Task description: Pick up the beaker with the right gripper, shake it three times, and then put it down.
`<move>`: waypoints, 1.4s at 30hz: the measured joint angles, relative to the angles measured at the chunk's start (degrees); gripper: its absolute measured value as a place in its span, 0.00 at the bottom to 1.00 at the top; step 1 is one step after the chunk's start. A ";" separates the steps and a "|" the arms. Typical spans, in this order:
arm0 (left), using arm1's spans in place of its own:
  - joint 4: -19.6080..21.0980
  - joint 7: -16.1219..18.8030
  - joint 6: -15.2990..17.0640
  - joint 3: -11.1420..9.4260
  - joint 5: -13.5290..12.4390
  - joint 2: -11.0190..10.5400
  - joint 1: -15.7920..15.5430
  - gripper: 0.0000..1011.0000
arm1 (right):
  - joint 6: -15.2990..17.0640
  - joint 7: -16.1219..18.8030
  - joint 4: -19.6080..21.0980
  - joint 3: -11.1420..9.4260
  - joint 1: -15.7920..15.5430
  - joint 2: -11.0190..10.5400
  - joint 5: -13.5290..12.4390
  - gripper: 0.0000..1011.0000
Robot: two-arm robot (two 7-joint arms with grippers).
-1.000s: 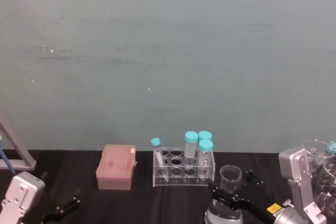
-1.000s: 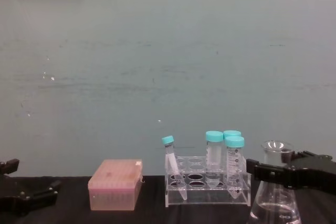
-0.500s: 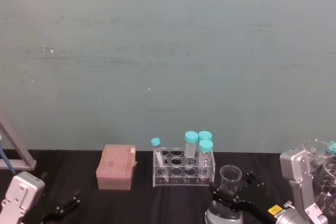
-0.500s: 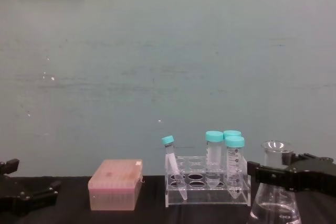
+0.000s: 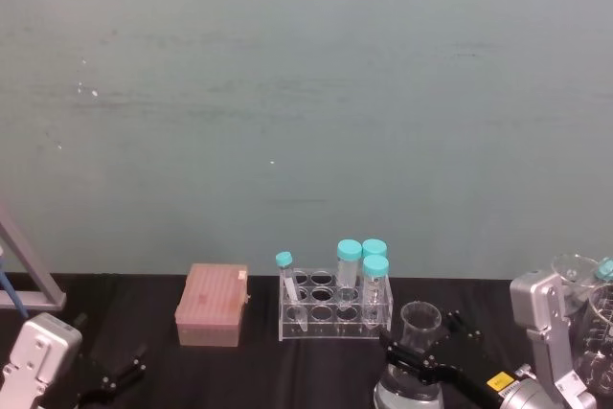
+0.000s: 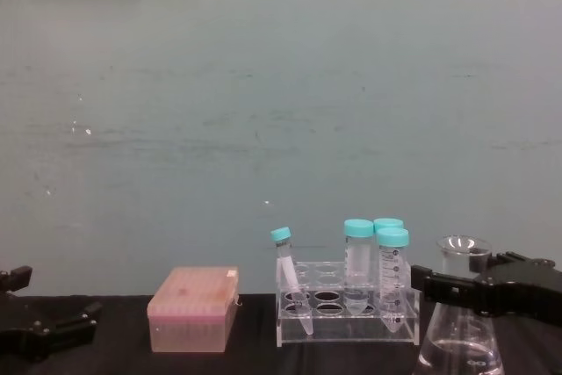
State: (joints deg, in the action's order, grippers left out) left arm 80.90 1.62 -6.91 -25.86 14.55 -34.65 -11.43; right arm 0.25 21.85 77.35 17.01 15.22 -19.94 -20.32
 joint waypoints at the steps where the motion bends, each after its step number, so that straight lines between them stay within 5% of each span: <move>1: 0.00 0.00 0.00 0.00 0.00 0.00 0.00 0.99 | 0.00 0.00 0.00 0.00 0.00 0.00 0.00 0.99; 14: 0.00 0.00 0.00 0.00 0.00 0.00 0.00 0.99 | 0.25 0.01 0.01 0.02 0.03 -0.05 -0.10 0.91; 30: 0.00 0.00 0.00 0.00 0.00 0.00 0.00 0.99 | 0.35 0.01 0.04 0.02 0.03 -0.05 -0.18 0.45; 42: 0.00 0.00 0.00 0.00 0.00 0.00 0.00 0.99 | 0.39 0.02 0.04 0.02 0.03 -0.05 -0.19 0.45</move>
State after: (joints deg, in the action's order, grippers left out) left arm 80.90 1.62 -6.91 -25.86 14.55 -34.65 -11.43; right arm 0.64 21.87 77.39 17.03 15.25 -20.00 -20.50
